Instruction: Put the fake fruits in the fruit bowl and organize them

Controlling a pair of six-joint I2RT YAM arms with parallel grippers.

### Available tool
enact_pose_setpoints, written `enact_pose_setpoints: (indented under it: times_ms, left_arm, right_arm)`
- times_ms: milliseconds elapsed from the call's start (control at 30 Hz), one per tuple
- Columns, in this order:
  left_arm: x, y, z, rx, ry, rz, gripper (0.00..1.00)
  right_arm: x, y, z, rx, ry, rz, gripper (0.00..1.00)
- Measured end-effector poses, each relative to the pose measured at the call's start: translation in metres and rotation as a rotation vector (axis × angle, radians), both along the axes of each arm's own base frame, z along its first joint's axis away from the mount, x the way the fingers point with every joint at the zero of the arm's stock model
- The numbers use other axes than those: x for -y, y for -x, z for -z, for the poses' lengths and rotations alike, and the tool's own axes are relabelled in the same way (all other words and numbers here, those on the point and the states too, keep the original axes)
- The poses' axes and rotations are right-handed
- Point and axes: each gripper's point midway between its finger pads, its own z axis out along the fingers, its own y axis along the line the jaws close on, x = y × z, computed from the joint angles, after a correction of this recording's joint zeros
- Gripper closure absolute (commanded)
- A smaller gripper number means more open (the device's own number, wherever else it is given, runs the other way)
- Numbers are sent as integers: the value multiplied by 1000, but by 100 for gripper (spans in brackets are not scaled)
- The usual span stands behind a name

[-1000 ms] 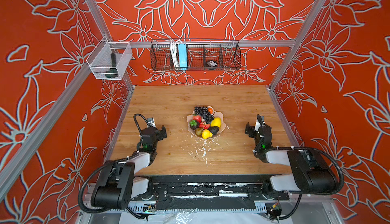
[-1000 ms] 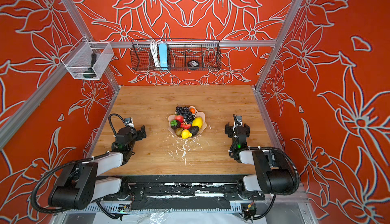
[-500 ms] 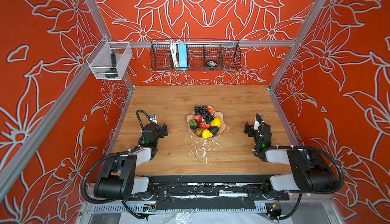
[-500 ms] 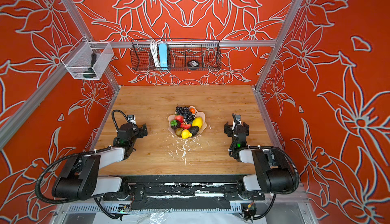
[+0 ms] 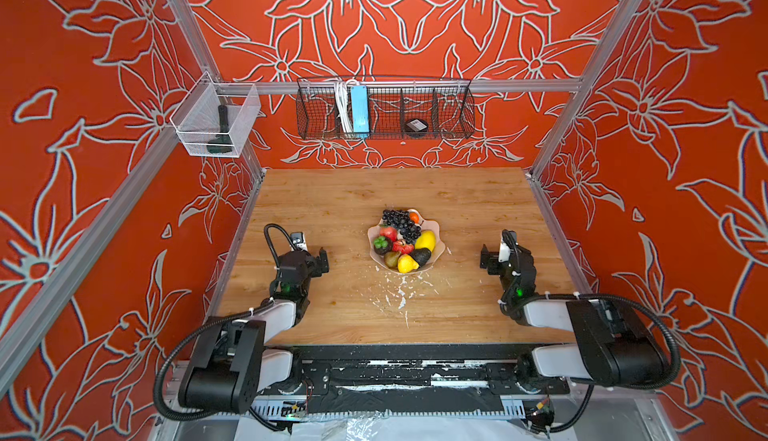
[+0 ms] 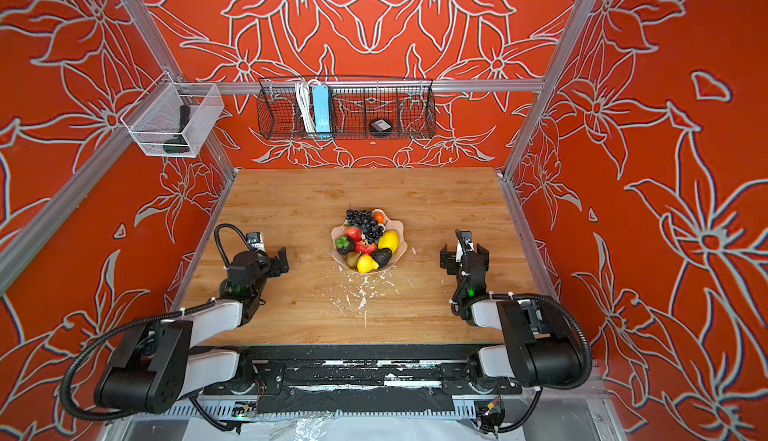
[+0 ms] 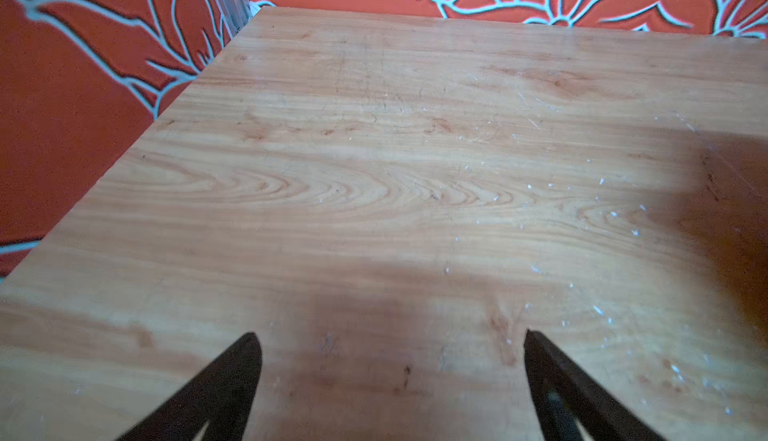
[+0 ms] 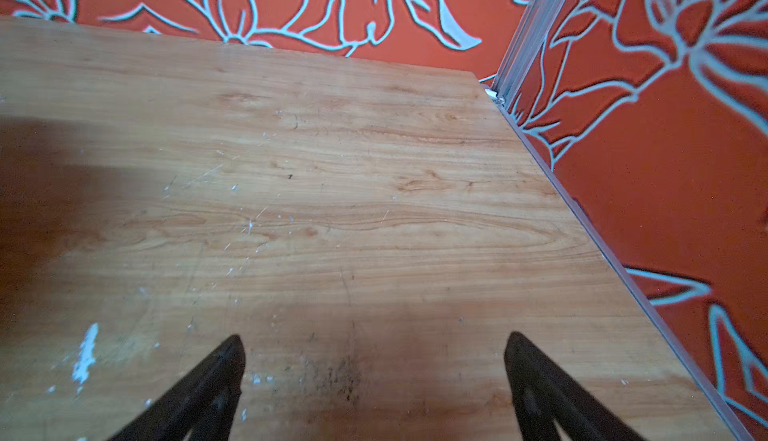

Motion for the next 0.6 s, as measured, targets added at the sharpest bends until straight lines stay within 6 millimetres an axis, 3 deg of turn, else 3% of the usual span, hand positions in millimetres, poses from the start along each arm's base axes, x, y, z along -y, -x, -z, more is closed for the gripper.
enact_pose_setpoints:
  times_ms: [100,200,367,433,600]
  left_arm:
    - [-5,-9,6,-44,-2,-28,1]
    - [5,-25,-3,-31,-3,40,1]
    - [5,-12,-1,-12,-5,32,1]
    - [2,-17,5,-54,-9,16,1]
    - [-1,-27,-3,-40,-9,-6,1]
  right_arm:
    - [1,-9,0,-5,3,13,2]
    - [2,-6,-3,12,1,15,2]
    - [6,-10,-2,-5,8,42,3]
    - [7,-12,-5,-1,9,48,2]
    - [7,-16,-3,-22,8,52,3]
